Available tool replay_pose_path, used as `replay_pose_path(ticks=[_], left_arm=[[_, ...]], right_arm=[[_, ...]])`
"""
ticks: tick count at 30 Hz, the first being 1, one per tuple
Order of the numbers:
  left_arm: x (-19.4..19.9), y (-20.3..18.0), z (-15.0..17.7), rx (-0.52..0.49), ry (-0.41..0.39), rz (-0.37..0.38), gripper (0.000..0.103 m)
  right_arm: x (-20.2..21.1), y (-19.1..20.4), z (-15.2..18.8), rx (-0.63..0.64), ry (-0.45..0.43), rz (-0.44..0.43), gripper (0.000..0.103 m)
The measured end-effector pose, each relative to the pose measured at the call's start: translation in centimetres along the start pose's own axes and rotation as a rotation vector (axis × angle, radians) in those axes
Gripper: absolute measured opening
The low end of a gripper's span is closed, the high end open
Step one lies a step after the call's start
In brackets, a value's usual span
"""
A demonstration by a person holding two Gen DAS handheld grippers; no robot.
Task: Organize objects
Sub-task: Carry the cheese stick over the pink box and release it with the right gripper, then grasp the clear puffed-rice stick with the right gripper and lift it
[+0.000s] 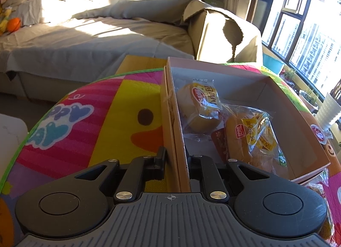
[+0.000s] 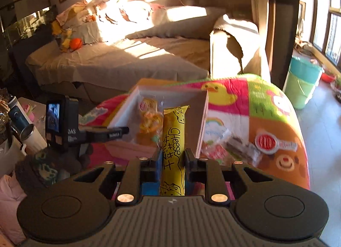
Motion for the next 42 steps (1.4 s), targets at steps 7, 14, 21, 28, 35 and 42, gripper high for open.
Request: replay_pose_path(ticks=[7,14,21,28,35,42], left_arm=[[0.0,0.1,0.0,0.004,0.002,0.008,0.016],[0.0,0.1,0.0,0.005,0.001,0.011,0.016],[0.0,0.1,0.0,0.005,0.001,0.011,0.016],[0.1,0.1,-0.1,0.004,0.001,0.007,0.016],[0.0,0.0,-0.2,0.003,-0.001,-0.003,0.016],[-0.3,-0.2,-0.3,0.003,-0.001,-0.012,0.015]], right_arm=[[-5.0,0.1,-4.1,0.000,-0.082,0.085,0.021],[-11.7,-1.2,-1.8,-0.084,0.066,0.104,0.021],[-13.8,-0.7,-0.4,-0.099,0.077,0.113,0.021],[-13.4,-0.8,-0.5,-0.096,0.034,0.132,0.021],[-9.6,-0.9,2.7,0.063,0.020,0.125,0.055],[-8.4,-0.4,7.0,0.127,0.058,0.119,0.058]])
Point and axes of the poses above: each gripper's, at about its wrist camera, not at the fingertips, and x roughly against the way its jaws point, y to its left, z to its underside, the point moved 2 cm from there along -x, roughly the way its jaws point, and after that the axes turned 8 degrees about z, right-handed, at the moved point
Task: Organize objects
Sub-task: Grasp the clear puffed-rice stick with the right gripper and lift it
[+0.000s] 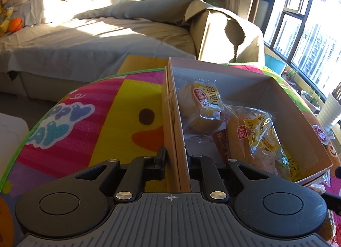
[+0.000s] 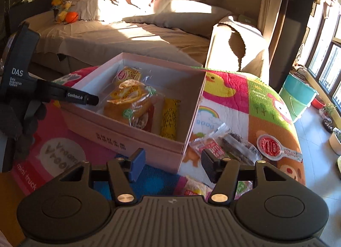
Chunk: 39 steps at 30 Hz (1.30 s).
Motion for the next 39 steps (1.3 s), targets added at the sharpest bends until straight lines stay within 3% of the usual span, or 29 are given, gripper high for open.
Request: replay_pose_path(ticks=[11,19,28,32,39], left_arm=[[-0.5,-0.1,-0.2,0.005,-0.003,-0.012,0.013],[-0.2,0.0,0.0,-0.004,0.002,-0.007,0.013],[-0.1,-0.1,0.2,0.002,-0.001,0.002,0.014],[-0.1,-0.2,0.2,0.004,-0.002,0.002,0.014],[-0.1,-0.1,0.2,0.005,-0.001,0.004,0.014]], right_arm=[[-1.0,-1.9,4.2,-0.140,0.149,0.034,0.061],[-0.7,-0.7,4.5,-0.111,0.161,0.029,0.033],[1.3,-0.7,4.6,-0.116,0.221,-0.029,0.028],[3.5,-0.5,2.9,-0.119,0.159,-0.061,0.028],[8.0,-0.5,-4.4,-0.104,-0.104,-0.093,0.028]])
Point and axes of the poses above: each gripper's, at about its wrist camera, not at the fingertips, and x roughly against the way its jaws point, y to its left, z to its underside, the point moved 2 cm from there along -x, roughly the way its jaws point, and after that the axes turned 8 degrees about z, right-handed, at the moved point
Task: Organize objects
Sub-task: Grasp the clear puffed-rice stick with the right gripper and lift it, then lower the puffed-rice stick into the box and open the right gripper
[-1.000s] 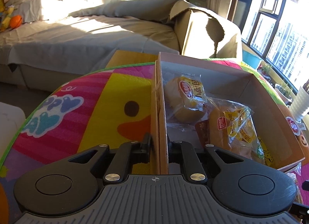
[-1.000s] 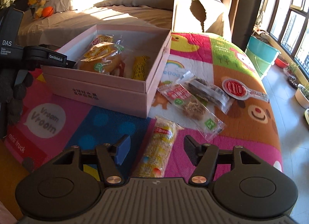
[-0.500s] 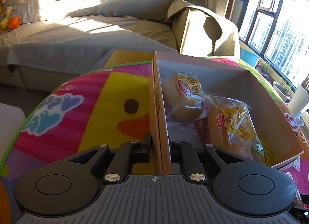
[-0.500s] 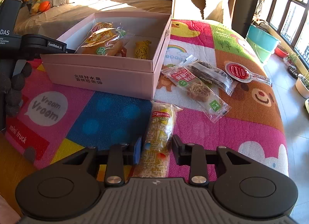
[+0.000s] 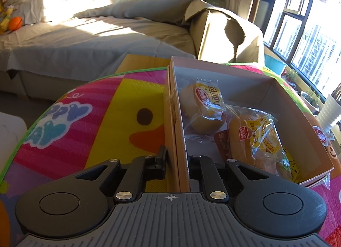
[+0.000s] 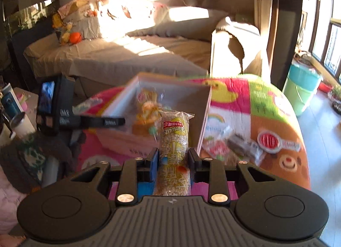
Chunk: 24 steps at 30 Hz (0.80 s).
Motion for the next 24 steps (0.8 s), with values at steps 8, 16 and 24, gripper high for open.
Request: replay_pose_path(ticks=[8,16,24], left_arm=[[0.0,0.0,0.1,-0.002,0.001,0.002,0.014],[-0.1,0.1,0.1,-0.001,0.002,0.003,0.015],[-0.1,0.1,0.1,-0.002,0.002,0.003,0.015]], right_arm=[[-2.7,0.4,-5.3,-0.032,-0.124,0.018,0.028],[-8.9,0.1,-4.8,-0.096,0.001,0.040,0.028],[-11.1,0.0,-2.7,-0.120,0.068,0.058,0.028]])
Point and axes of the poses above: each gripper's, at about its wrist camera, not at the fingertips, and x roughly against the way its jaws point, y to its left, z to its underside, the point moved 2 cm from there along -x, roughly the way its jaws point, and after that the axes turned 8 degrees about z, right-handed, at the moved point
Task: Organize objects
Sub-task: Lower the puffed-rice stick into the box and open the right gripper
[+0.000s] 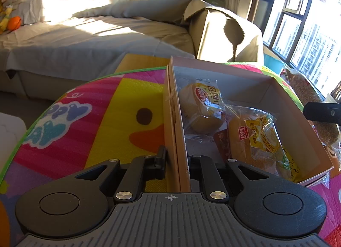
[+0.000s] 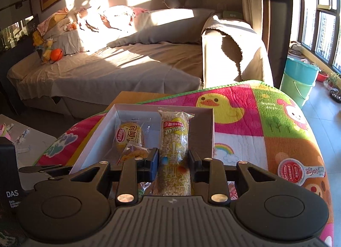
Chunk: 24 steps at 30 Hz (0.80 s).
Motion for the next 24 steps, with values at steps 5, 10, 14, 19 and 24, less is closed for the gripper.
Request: replay_pose_path(ticks=[5,10,14,19,24], left_arm=[[0.0,0.0,0.0,0.000,0.000,-0.001,0.015],[0.0,-0.1,0.0,-0.001,0.001,-0.001,0.015],[0.0,-0.1,0.0,-0.001,0.001,-0.001,0.015],[0.0,-0.1,0.0,-0.002,0.002,-0.002,0.015],[0.1,-0.2,0.0,-0.005,0.002,-0.003,0.015]], right_arm=[[-0.5,0.1,0.3,0.005,0.000,0.008,0.028],[-1.2,0.3,0.4,0.007,-0.001,0.015,0.028],[-1.5,0.4,0.5,0.014,-0.005,0.017,0.029],[-0.5,-0.3,0.5,0.004,-0.043,0.010,0.029],[1.7,-3.2,0.3,-0.014,-0.098,0.051,0.030]])
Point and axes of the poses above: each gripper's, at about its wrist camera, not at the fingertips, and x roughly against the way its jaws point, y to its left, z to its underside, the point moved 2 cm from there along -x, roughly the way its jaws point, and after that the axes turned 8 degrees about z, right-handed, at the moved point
